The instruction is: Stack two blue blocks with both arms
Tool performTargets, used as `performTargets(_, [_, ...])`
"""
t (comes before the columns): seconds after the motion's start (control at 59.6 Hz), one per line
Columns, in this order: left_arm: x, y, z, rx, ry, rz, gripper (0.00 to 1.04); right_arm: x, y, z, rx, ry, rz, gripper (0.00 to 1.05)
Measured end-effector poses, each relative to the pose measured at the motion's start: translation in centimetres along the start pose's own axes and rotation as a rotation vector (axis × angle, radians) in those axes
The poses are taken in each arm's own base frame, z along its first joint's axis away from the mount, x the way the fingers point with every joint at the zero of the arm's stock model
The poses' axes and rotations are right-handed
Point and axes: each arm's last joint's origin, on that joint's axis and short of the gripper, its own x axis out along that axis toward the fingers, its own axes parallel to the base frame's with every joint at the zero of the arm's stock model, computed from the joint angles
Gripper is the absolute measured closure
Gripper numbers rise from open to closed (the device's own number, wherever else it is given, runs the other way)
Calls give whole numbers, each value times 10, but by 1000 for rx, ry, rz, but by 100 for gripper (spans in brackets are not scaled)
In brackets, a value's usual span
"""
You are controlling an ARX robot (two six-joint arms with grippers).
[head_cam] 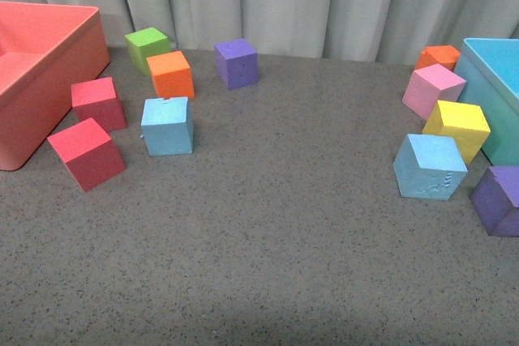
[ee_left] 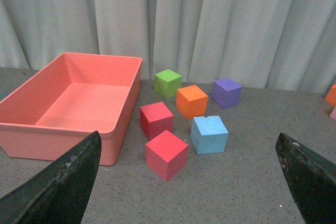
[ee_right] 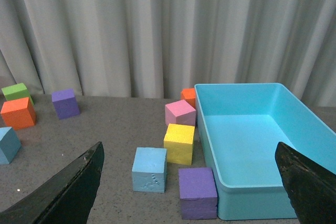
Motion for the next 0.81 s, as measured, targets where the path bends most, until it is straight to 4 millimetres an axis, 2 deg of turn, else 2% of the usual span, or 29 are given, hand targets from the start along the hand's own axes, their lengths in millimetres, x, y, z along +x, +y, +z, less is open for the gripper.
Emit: performTargets(0.806, [0, 0, 0, 0, 0, 0, 7, 0, 0, 0, 0, 0, 0, 10])
